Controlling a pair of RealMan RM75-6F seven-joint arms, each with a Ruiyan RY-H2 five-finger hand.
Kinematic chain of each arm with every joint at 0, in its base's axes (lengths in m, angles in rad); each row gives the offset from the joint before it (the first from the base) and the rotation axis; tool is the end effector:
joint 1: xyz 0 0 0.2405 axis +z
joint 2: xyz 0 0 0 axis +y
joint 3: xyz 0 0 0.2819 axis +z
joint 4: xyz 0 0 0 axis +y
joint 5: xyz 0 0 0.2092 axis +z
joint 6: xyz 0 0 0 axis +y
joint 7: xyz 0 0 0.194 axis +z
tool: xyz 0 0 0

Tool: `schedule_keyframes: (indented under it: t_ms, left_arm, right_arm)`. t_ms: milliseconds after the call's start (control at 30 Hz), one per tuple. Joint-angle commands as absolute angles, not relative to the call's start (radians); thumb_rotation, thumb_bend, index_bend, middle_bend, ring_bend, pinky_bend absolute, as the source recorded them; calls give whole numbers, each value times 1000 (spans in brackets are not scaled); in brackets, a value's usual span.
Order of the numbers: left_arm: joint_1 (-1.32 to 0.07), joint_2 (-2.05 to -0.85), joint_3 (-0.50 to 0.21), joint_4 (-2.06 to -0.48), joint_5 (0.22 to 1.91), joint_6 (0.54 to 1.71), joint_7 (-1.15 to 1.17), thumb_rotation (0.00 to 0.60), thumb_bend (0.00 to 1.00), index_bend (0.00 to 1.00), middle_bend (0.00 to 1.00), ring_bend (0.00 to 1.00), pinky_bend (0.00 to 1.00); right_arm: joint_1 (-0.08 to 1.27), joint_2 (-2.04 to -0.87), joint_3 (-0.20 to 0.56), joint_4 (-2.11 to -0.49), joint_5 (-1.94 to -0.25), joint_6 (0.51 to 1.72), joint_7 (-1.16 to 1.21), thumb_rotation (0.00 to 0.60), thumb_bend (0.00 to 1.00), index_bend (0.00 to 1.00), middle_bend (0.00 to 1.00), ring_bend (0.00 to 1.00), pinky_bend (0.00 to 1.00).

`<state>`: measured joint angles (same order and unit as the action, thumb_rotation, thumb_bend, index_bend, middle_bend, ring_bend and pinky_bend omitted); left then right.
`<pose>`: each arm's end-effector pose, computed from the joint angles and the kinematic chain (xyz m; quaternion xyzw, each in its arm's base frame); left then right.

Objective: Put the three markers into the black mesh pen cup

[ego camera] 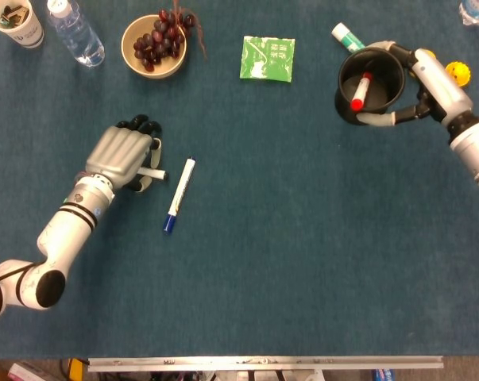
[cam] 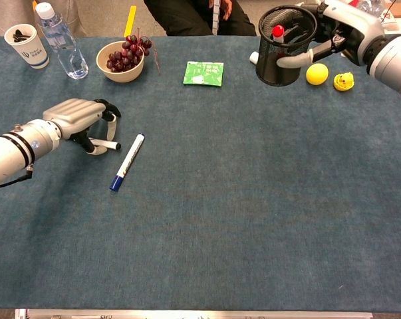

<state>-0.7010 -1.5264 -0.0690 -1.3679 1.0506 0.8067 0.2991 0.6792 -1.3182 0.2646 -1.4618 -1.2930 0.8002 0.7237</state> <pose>-0.2382 0.3888 -0.0538 -0.7663 -0.4267 -0.2516 0.4093 -0.1891 -0.4324 0.0477 0.5348 -0.6374 0.5013 0.2376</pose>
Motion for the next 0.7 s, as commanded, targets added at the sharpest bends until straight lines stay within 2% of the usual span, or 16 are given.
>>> schedule_keyframes:
  t_ms: [33, 467, 700]
  left_arm:
    - [-695, -1494, -93, -1398, 1045, 804, 249, 600, 295, 630, 186, 92, 205]
    - [-653, -1266, -204, -1624, 1028, 813, 9, 600, 295, 634, 202, 92, 205]
    - [-622, -1149, -276, -1747, 999, 789, -179, 600, 294, 636, 210, 95, 205]
  right_arm:
    - [682, -1318, 264, -1465, -1296, 797, 723, 600, 362, 519, 450, 343, 294]
    - [714, -1346, 259, -1487, -1307, 769, 713, 600, 362, 519, 450, 343, 294]
    - [739, -1403, 252, -1496, -1322, 761, 717, 600, 362, 519, 451, 343, 295]
